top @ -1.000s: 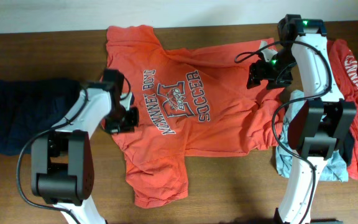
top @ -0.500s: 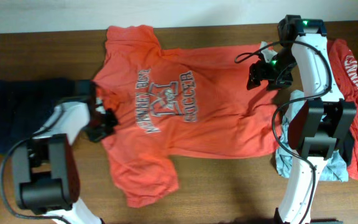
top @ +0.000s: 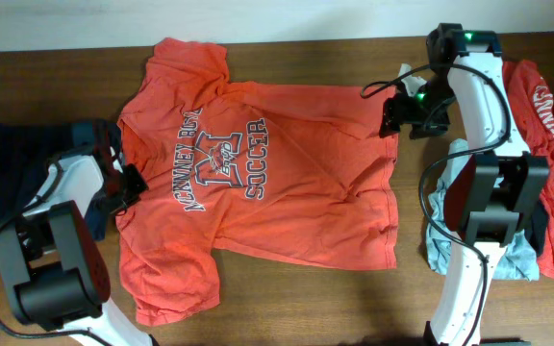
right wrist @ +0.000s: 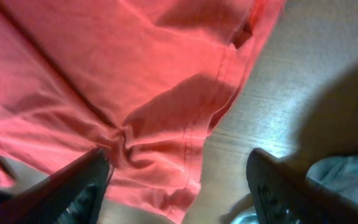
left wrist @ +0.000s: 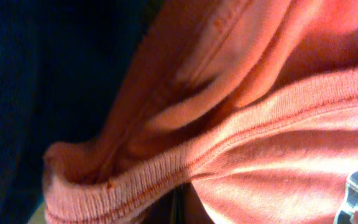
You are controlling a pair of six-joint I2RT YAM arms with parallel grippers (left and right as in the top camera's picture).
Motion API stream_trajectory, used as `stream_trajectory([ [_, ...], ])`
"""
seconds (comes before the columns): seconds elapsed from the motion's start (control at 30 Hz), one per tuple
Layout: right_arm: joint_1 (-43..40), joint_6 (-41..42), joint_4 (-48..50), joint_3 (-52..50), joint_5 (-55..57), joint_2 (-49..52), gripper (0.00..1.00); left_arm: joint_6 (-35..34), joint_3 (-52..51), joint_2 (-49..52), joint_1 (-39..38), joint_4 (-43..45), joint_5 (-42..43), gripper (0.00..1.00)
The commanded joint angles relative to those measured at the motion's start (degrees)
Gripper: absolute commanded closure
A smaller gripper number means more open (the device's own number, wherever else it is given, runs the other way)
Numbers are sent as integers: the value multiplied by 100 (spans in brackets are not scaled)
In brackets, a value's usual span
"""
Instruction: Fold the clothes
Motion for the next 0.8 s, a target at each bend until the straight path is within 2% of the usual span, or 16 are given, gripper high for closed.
stream_trajectory([
  [0.0,52,81,498,-50,-28,-76,45,483,549,138,-140,-378,7,99],
  [0.03,52,125,772,-96,-26,-76,56,599,791,87,-214,-638,22,99],
  [0.1,50,382,1130,-179,-7,-74,62,916,1314,-92,-474,-1143,50,99],
  [0.2,50,385,1438,-210,-4,-22,62,1239,1738,-428,-951,-1427,48,98],
  [0.23,50,439,1515,-210,-2,22,62,1349,1847,-564,-1156,-1464,48,97],
  [0.3,37,560,1659,-210,15,153,46,1488,1974,-778,-1526,-1480,44,92],
  [0.33,35,581,1746,-210,15,238,44,1493,2002,-846,-1652,-1480,42,91],
  [0.47,31,619,2328,-210,-7,605,42,1497,2028,-1038,-2433,-1606,50,90],
  [0.53,31,621,2583,-210,-7,767,42,1746,1993,-1025,-2820,-1735,2,90],
  [0.77,7,647,2938,-210,-9,955,42,1751,1958,-997,-3646,-1788,-22,88],
])
